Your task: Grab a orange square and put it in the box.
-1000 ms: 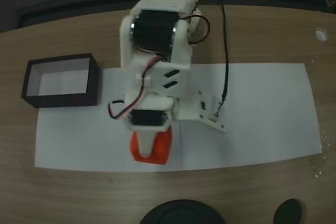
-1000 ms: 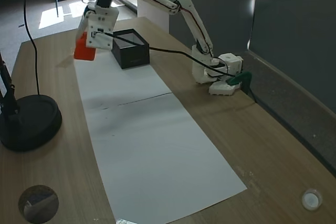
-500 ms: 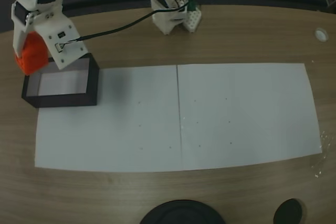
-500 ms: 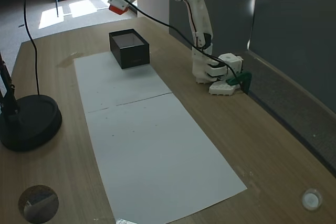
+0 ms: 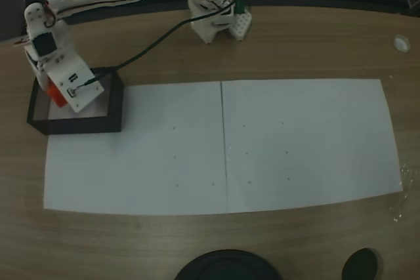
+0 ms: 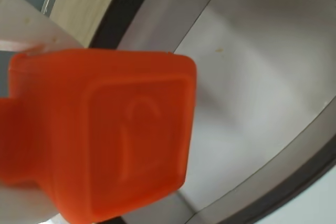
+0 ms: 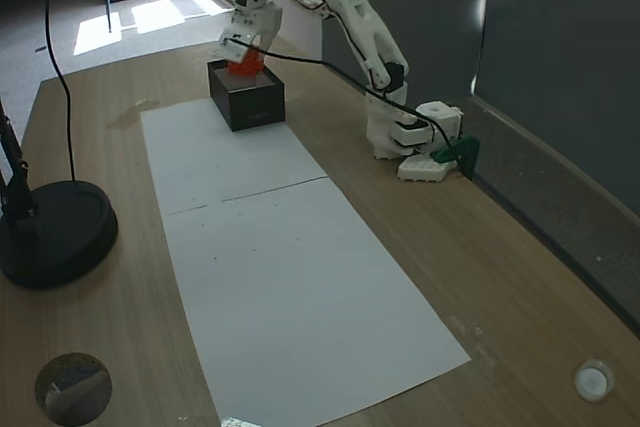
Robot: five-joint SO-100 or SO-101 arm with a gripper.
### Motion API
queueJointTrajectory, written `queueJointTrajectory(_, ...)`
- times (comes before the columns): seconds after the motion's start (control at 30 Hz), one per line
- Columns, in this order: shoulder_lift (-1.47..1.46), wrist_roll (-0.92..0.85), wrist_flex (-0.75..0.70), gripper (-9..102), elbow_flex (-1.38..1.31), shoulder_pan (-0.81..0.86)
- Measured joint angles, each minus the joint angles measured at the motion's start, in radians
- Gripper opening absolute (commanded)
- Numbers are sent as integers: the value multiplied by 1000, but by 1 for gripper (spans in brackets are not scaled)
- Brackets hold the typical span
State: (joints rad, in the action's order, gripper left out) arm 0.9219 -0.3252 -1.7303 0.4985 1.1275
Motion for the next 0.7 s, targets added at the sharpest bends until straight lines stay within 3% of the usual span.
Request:
queueJointTrajectory(0.17,-37,0,2,9,0,-11)
queueJointTrajectory(0.4,-43,6,11,37,0,-20)
queueJointTrajectory(0.7,86,97,6,30,-63,-132)
